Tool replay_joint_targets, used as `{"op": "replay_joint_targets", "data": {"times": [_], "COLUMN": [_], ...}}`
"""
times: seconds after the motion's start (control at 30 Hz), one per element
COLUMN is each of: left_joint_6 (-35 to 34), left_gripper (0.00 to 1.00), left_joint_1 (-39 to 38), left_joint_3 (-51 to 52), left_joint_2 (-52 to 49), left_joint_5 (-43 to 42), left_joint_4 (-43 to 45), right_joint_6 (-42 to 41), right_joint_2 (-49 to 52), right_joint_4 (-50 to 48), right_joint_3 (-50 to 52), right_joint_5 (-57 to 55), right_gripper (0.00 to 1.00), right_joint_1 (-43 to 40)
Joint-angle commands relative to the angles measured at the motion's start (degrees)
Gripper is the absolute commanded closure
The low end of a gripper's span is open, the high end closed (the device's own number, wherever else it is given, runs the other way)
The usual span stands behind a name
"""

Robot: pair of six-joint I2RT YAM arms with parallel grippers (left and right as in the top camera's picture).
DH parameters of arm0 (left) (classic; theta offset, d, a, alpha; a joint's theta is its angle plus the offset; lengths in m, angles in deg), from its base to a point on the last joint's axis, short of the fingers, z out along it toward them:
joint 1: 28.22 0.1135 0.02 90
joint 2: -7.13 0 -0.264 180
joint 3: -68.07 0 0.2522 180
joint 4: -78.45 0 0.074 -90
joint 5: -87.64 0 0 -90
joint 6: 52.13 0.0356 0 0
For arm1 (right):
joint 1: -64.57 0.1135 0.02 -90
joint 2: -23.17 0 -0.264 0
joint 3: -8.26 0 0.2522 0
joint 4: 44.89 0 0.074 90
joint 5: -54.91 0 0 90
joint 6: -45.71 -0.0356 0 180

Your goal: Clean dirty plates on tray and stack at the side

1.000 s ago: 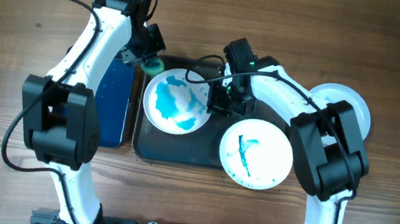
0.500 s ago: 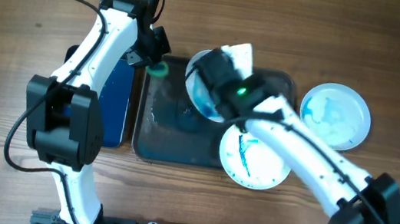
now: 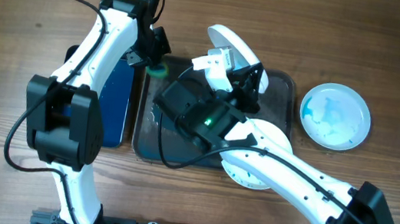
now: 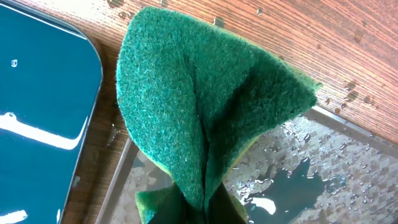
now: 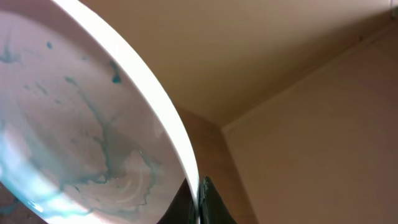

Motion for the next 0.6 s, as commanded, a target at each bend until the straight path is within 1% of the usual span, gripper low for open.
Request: {"op": "replay_joint_targets", "data": {"times": [0.0,0.03,0.1,0.13,0.17,0.23,0.37,0.47,0.5,0.57], "left_joint_6": [0.31,0.28,0.31,0.61,0.92,0.90,0.90,0.90,0.90,0.90], "left_gripper": [0.96,0.96,0.96,0.96,0.96,0.96,0.96,0.96,0.96,0.96], "left_joint_1": [-0.04,-0.04,-0.04,-0.04,-0.04,-0.04,-0.04,-0.04,-0.04,-0.04], "left_joint_3": [-1.29,-1.29,-1.29,-1.29,-1.29,-1.29,-1.29,-1.29,-1.29,-1.29], "left_joint_2": [2.38,2.38,2.38,2.38,2.38,2.38,2.38,2.38,2.38,2.38], "left_joint_5": [0.98,0.98,0.98,0.98,1.01,0.98,0.98,0.98,0.98,0.98], "left_joint_4": [-0.24,-0.44,-0.85,-1.05,-1.11,-0.98,-1.01,-1.03,-1.03,-0.96], "right_joint_6": [-0.46,-2.25,-11.98,-14.14,-17.22,-18.86,-19.76,-18.86,-17.84,-14.91], "right_joint_2": [-1.60,-1.57,-1.11,-0.70,0.39,3.19,8.24,10.40,10.45,10.45], "right_joint_4": [-0.57,-0.57,-0.81,-1.31,-1.99,-3.93,-9.09,-10.34,-10.80,-12.04], "right_joint_3": [-0.17,-0.17,0.04,0.39,1.20,2.75,5.42,5.42,5.42,5.40], "right_joint_5": [20.35,28.35,48.15,52.92,61.02,71.80,83.76,87.32,88.13,90.51], "right_gripper": [0.96,0.96,0.96,0.96,0.96,0.96,0.96,0.95,0.92,0.79], "right_joint_1": [-1.95,-3.34,-9.09,-11.37,-15.02,-19.32,-21.42,-21.44,-21.46,-22.01]}}
